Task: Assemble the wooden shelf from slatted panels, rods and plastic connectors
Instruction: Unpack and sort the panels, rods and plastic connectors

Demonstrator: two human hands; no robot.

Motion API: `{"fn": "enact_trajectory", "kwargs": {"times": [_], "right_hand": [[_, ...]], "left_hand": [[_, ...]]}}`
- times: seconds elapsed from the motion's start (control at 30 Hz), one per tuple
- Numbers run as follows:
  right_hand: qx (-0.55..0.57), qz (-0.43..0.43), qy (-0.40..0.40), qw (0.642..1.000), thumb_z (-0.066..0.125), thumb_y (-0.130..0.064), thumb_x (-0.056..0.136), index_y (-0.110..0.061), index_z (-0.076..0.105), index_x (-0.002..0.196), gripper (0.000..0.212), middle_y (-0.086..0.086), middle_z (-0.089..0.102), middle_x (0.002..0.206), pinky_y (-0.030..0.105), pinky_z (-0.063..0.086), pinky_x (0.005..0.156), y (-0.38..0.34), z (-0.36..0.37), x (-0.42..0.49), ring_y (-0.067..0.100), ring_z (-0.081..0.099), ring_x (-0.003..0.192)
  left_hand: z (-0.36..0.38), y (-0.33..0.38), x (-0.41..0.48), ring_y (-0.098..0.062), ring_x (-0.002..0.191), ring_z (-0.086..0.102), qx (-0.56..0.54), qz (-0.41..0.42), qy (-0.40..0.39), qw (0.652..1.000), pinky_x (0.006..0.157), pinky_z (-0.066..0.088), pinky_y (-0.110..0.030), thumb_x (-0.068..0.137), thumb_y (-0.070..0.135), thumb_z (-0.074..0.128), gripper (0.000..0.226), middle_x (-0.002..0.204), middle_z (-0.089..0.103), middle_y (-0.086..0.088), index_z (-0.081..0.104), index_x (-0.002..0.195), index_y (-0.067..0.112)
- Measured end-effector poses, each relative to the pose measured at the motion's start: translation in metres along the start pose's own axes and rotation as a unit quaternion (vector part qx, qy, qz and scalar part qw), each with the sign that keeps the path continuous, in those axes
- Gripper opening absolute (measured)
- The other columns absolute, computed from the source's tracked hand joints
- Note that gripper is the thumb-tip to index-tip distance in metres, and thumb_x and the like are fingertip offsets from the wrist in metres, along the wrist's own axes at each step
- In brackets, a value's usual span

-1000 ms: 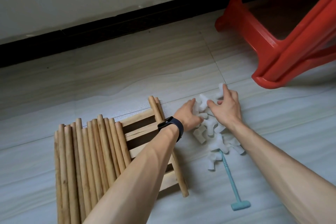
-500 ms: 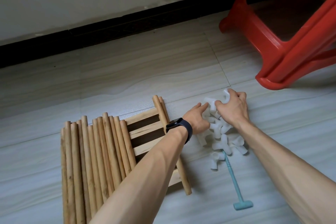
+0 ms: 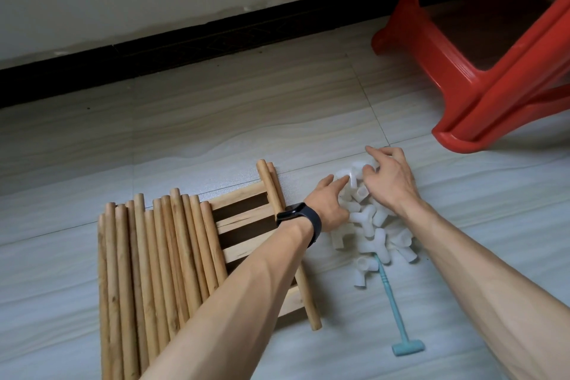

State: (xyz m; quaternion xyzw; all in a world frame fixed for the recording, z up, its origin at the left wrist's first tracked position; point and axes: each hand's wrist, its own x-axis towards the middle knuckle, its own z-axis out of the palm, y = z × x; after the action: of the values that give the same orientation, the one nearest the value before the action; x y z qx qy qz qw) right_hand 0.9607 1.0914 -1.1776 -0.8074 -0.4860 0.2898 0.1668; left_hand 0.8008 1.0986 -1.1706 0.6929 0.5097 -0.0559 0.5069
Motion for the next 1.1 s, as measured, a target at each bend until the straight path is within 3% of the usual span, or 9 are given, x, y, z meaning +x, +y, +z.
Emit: {"fn": "enact_trajectory", "kwargs": {"times": [0.13,0.23,0.3,0.5,0.6,0.73,0.83,0.93,1.1], "right_hand": [[0.027,-0.054,0.062,0.996,0.051,-0.02,0.094,-0.025,0.057,0.135,0.042,-0.002,0.047,0.134,0.029,0.043,0.091,-0.014,0.003,-0.018,0.017,0.06,0.096],[0.069,-0.114,0.068,0.989,0.055,-0.02,0.093,-0.023,0.059,0.13,0.036,-0.003,0.052,0.127,0.027,0.039,0.085,-0.037,0.015,-0.044,0.013,0.059,0.095],[0.086,-0.149,0.043,0.984,0.056,-0.021,0.094,-0.022,0.06,0.128,0.034,-0.006,0.054,0.124,0.023,0.035,0.083,-0.056,0.023,-0.065,0.009,0.056,0.097],[0.046,-0.238,-0.087,0.966,0.051,-0.036,0.098,-0.025,0.049,0.136,0.04,-0.007,0.05,0.127,0.029,0.042,0.091,-0.125,0.06,-0.134,0.014,0.052,0.115],[-0.09,-0.208,-0.175,0.958,0.047,-0.057,0.096,-0.021,0.038,0.147,0.063,0.001,0.048,0.144,0.039,0.042,0.103,-0.153,0.089,-0.155,0.02,0.048,0.13],[-0.198,-0.159,-0.223,0.941,0.04,-0.08,0.086,-0.011,0.037,0.146,0.092,0.011,0.054,0.139,0.044,0.053,0.094,-0.179,0.126,-0.169,0.028,0.059,0.119],[-0.218,-0.134,-0.222,0.941,0.044,-0.081,0.084,-0.01,0.039,0.144,0.093,0.011,0.056,0.134,0.042,0.054,0.09,-0.186,0.143,-0.168,0.029,0.061,0.114],[-0.182,-0.129,-0.249,0.943,0.042,-0.091,0.067,-0.029,0.056,0.133,0.091,-0.004,0.065,0.124,0.045,0.056,0.088,-0.185,0.147,-0.159,0.019,0.066,0.106],[-0.149,-0.131,-0.237,0.951,0.057,-0.067,0.084,-0.028,0.056,0.127,0.059,-0.005,0.064,0.116,0.044,0.056,0.088,-0.187,0.157,-0.167,0.018,0.064,0.102]], "left_hand": [[-0.034,0.002,-0.027,-0.024,0.132,0.05,0.043,0.047,0.053,0.997,0.111,0.037,-0.029,0.096,0.018,0.056,0.064,0.161,0.027,-0.005,0.034,0.154,0.028],[-0.077,-0.026,-0.068,-0.019,0.117,0.057,0.056,0.05,0.094,0.993,0.098,0.042,-0.023,0.098,0.02,0.056,0.055,0.152,0.038,-0.001,0.041,0.15,0.029],[-0.107,-0.062,-0.105,-0.017,0.126,0.051,0.07,0.011,0.117,0.991,0.095,0.04,-0.022,0.1,0.023,0.055,0.053,0.153,0.037,0.003,0.04,0.149,0.032],[-0.149,-0.184,-0.227,-0.027,0.138,0.04,0.121,-0.193,0.188,0.955,0.113,0.034,-0.037,0.095,0.035,0.063,0.06,0.155,0.036,-0.008,0.039,0.15,0.024],[-0.129,-0.218,-0.27,-0.028,0.147,0.026,0.082,-0.251,0.184,0.947,0.118,0.026,-0.039,0.095,0.046,0.061,0.07,0.162,0.021,-0.009,0.03,0.155,0.024],[-0.086,-0.235,-0.273,-0.031,0.151,0.016,-0.009,-0.266,0.227,0.937,0.121,0.02,-0.044,0.095,0.057,0.052,0.08,0.167,0.006,-0.007,0.014,0.159,0.026],[-0.063,-0.232,-0.258,-0.032,0.149,0.024,-0.063,-0.248,0.283,0.924,0.12,0.025,-0.042,0.1,0.05,0.046,0.076,0.166,0.007,-0.009,0.01,0.16,0.02],[-0.051,-0.227,-0.253,-0.033,0.141,0.032,-0.079,-0.253,0.359,0.895,0.113,0.033,-0.041,0.1,0.04,0.048,0.06,0.16,0.023,-0.012,0.029,0.153,0.016],[-0.054,-0.22,-0.254,-0.031,0.127,0.036,-0.088,-0.293,0.388,0.869,0.098,0.042,-0.038,0.096,0.039,0.055,0.046,0.139,0.035,-0.009,0.049,0.137,0.019]]}}
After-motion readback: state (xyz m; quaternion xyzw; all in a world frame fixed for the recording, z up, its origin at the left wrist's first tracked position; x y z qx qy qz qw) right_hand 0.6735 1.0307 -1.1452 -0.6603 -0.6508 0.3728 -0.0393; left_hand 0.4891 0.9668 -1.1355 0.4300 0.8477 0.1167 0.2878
